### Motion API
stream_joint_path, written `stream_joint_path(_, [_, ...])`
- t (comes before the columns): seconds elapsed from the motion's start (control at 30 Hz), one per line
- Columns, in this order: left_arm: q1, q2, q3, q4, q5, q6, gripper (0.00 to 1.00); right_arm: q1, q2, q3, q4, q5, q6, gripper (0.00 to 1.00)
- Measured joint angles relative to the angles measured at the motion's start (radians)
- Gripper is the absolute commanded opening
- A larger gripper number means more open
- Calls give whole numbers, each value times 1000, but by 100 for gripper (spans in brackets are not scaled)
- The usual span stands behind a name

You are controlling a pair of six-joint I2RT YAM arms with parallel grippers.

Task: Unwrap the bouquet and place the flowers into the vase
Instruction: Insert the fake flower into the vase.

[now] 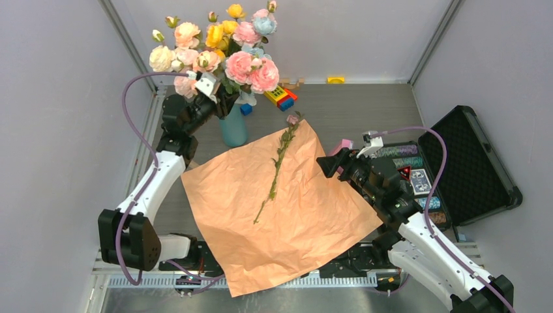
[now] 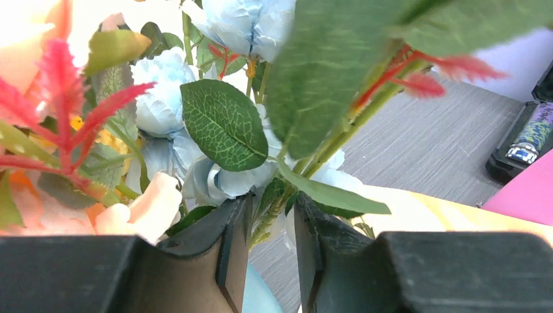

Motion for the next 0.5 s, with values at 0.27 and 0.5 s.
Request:
stream_joint_path(0.27, [0, -40, 0, -39, 2, -31, 49, 0, 0, 0, 0, -10, 0, 81])
stream_joint_path(0.5, [0, -92, -3, -40, 19, -89, 65, 0, 0, 0, 0, -20, 0, 81])
